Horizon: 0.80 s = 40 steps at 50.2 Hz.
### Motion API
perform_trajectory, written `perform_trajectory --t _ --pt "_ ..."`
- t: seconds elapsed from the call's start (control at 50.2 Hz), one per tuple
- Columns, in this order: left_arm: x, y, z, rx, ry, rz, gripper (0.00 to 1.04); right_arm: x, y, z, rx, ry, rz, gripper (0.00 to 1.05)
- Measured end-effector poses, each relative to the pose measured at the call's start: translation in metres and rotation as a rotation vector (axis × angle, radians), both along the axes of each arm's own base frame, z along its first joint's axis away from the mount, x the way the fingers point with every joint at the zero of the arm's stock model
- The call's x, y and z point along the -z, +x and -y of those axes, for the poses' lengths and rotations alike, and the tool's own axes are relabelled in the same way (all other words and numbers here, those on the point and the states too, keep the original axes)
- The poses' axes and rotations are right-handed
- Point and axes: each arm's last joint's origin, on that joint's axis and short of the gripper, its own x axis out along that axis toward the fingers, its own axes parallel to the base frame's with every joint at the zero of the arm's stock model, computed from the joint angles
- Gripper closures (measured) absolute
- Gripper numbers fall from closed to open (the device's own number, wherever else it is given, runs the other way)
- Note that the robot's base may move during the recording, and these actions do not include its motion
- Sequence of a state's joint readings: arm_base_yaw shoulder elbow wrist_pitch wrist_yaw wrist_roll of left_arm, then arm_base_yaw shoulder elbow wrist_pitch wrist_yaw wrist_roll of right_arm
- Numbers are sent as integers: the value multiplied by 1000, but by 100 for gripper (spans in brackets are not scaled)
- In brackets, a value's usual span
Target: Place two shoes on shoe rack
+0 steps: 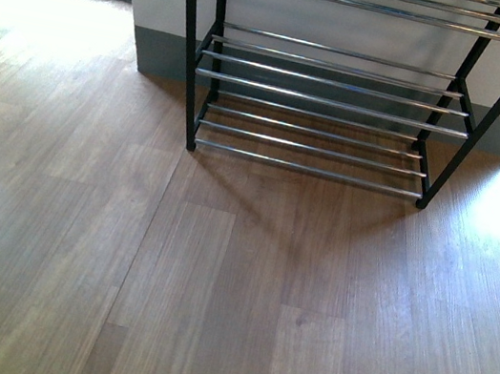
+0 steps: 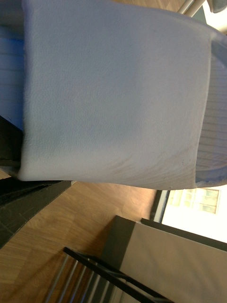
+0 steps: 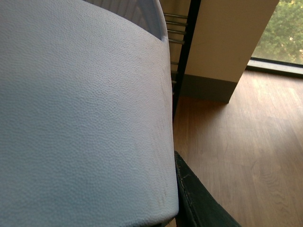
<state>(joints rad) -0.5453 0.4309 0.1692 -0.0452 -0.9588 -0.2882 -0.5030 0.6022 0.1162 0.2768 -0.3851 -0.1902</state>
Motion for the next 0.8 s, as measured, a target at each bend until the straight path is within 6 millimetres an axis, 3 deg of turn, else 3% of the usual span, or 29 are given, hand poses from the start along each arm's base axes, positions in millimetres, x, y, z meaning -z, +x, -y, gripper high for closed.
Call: perform_trajectory --t 0.796 --pt "10 -1 -1 -11 53 -71 103 0 0 0 0 0 0 103"
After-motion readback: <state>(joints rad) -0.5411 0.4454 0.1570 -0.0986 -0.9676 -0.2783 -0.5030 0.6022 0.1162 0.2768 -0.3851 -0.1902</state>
